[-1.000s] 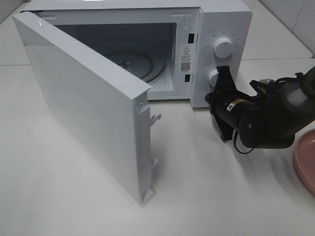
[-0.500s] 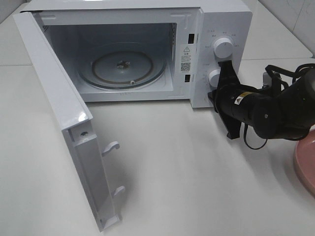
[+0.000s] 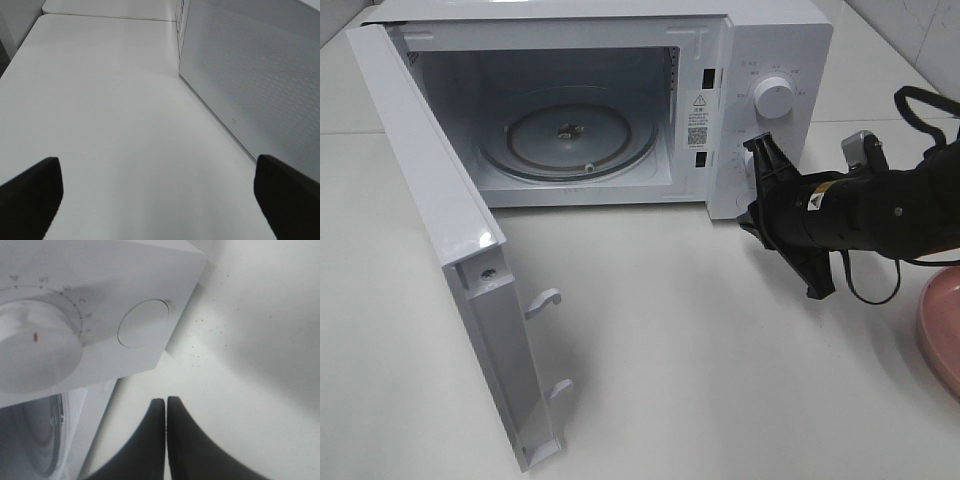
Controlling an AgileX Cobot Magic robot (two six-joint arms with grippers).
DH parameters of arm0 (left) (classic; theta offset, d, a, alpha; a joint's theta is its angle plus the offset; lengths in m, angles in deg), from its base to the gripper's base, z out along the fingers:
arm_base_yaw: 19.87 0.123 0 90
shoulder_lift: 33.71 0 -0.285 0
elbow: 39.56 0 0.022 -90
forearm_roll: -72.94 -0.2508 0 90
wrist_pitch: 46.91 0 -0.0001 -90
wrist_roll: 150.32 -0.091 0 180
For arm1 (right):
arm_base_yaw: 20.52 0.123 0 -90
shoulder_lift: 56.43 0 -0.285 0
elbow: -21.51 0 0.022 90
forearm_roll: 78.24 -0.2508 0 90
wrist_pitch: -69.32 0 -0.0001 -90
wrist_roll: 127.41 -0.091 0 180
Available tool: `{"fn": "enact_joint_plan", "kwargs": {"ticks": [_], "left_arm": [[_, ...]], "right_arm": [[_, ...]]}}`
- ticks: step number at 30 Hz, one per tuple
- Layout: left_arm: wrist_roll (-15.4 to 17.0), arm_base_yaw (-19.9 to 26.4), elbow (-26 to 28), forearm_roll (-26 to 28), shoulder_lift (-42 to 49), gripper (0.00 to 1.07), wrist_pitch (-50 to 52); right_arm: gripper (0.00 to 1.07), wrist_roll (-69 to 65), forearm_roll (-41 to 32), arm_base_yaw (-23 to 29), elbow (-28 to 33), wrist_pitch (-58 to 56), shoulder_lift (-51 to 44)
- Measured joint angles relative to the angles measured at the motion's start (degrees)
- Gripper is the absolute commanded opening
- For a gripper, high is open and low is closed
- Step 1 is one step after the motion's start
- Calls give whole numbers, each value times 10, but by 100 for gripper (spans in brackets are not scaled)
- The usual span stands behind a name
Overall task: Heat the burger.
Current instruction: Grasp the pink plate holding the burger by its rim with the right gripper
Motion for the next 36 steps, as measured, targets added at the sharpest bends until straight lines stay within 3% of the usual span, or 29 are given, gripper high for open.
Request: {"fn": "enact_joint_plan", "kwargs": {"ticks": [19,31,36], "left_arm": [[0,0,0,0,0,95,0],[0,0,0,0,0,95,0],[0,0,0,0,0,95,0]], "right_arm": [[2,322,7,0,1,-280,-183],[6,471,9,0,1,-429,-244],[8,537,43,0,1,-524,-273]]}}
